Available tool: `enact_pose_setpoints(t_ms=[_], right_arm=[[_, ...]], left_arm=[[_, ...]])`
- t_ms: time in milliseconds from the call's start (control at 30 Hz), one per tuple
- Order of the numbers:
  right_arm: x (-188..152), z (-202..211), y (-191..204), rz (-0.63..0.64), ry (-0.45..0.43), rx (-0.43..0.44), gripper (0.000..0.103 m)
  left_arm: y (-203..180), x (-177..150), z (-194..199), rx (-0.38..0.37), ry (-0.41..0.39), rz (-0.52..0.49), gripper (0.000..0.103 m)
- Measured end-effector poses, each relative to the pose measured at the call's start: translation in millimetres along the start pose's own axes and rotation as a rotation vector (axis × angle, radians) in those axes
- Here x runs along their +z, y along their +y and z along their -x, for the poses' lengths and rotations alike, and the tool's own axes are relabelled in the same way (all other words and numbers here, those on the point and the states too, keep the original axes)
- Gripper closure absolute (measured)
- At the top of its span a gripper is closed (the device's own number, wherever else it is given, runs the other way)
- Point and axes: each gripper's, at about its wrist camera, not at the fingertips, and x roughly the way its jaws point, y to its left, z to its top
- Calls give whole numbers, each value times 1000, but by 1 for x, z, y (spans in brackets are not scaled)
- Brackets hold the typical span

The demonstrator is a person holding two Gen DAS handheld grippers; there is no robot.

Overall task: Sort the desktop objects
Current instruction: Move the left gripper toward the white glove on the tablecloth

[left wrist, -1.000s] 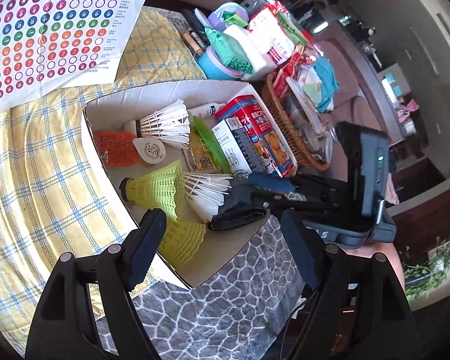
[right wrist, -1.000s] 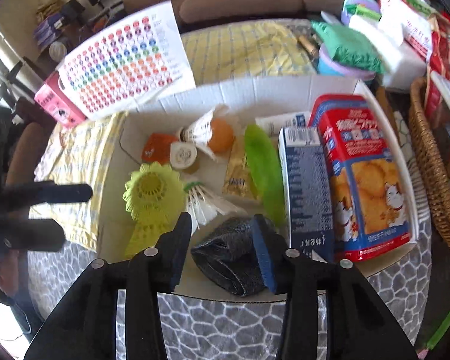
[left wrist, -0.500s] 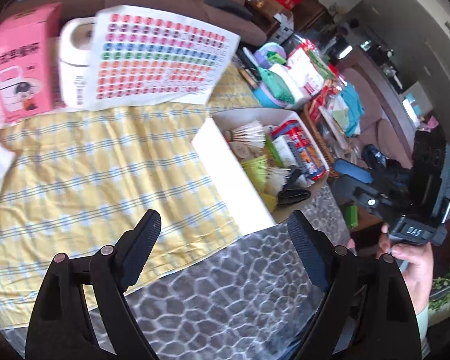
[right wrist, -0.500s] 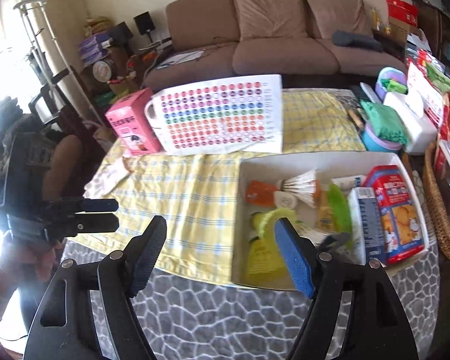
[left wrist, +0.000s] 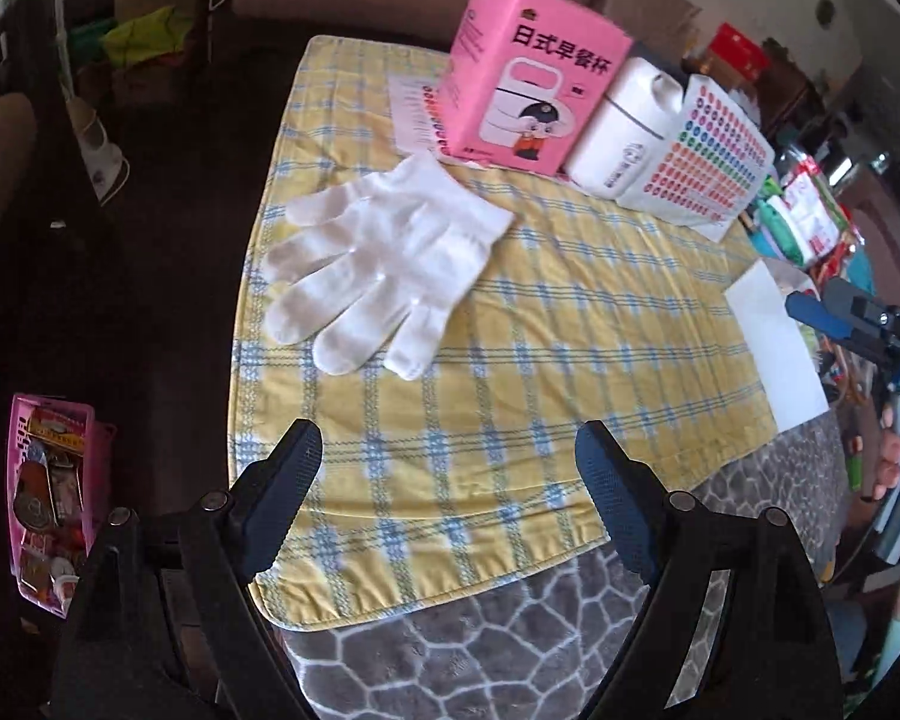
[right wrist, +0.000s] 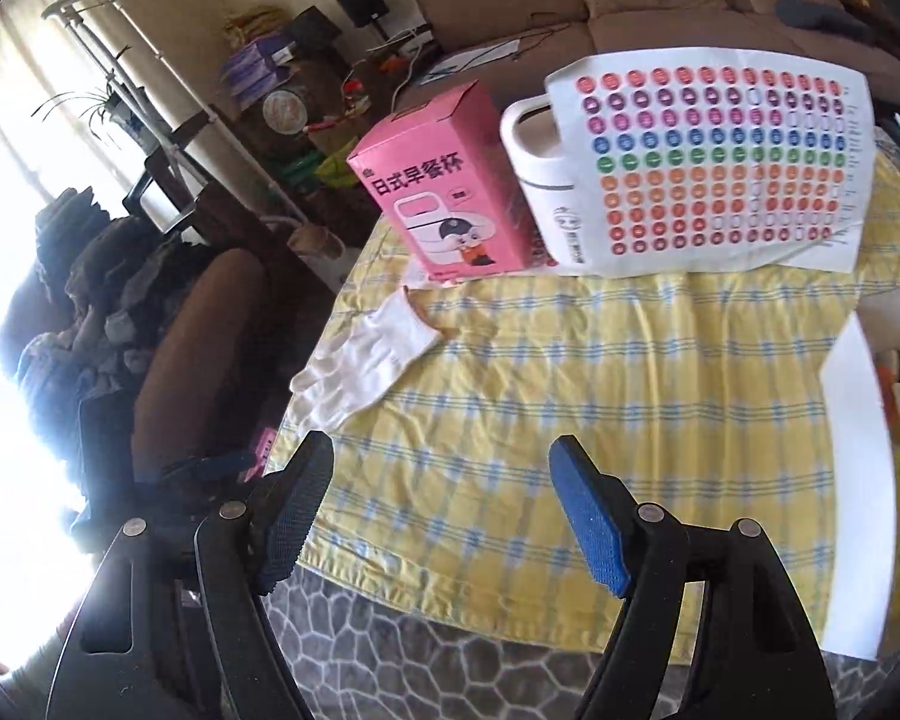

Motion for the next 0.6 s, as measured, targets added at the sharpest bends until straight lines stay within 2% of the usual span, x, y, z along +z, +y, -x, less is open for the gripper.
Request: enact_pose_setpoints(t_ms=[100,167,233,367,433,500,600], right_arm=[[10,-37,13,3,23,7,28],[16,-61,15,-28,37,29,36],[22,-85,12,-89,50,75,52],[33,-123,-1,-220,70,130,53],[39,-138,-9,-271,77,143,57],[42,-152,-16,-316,95,164,57],[43,-168,-21,-365,122,173,57]], left_arm=[[11,3,-11,-7,-18,14,19],[13,7,-20,-1,-29,1,20],[11,11,-28,6,-24,-19,23],[7,20,-42,15,-17,-56,27],[6,24,-47,30,-19,-73,30],[5,28,-53,42,-13,-88,38],[2,31,-57,52,-9,-107,42]])
